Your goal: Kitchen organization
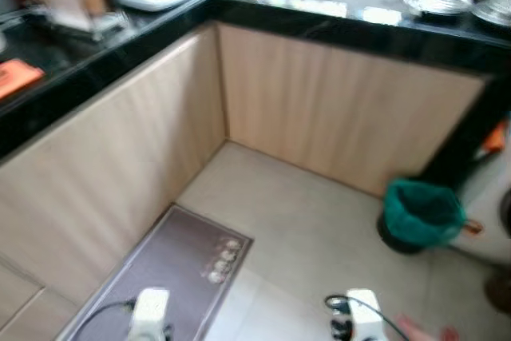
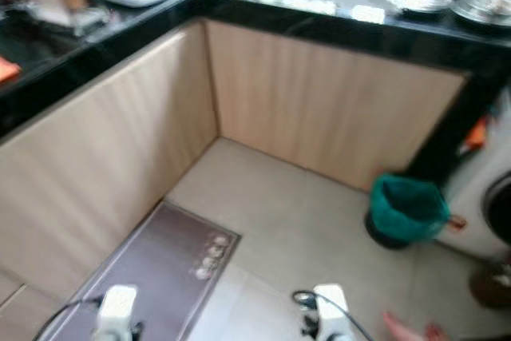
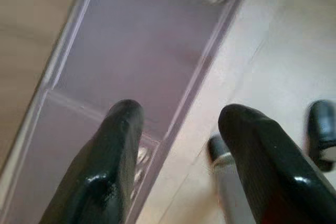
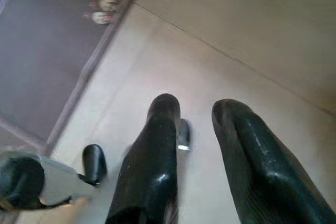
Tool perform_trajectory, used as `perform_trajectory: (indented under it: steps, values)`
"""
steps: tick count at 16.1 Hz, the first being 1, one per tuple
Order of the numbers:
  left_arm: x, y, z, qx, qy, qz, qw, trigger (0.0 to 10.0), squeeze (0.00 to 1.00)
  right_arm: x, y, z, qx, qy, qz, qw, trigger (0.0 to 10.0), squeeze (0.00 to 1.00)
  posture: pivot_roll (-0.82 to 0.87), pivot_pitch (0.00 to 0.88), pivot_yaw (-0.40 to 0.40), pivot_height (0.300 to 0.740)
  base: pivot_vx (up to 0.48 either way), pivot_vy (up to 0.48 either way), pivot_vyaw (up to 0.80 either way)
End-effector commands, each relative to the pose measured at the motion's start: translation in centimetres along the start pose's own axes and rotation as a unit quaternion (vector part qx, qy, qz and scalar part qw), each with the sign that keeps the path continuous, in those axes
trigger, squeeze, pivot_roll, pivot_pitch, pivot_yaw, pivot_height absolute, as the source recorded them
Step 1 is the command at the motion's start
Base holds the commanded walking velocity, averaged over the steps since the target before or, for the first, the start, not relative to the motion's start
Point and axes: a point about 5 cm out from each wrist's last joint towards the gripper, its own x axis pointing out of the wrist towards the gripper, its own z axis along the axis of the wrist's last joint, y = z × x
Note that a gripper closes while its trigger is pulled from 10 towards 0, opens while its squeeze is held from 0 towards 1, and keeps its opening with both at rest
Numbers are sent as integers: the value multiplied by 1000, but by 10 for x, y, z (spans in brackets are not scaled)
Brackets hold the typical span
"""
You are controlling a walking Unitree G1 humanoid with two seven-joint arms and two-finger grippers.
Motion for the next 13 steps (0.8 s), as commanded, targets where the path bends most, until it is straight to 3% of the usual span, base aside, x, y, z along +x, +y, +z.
perform_trajectory:
  steps: [1,8,13]
  values:
    - [-1,7,-3,15,4,9,1000,10000,0,1,8,-3,4,2,7,1000,10000,0,-143,0,52,740,0,-398,-625]
    - [1,11,7,1,-5,11,1000,10000,0,3,10,2,18,-4,2,1000,10000,0,-136,0,64,740,0,-53,-553]
    - [0,9,3,-11,-1,-1,1000,10000,0,3,11,5,35,-13,-4,999,10000,0,-143,0,69,740,0,0,0]
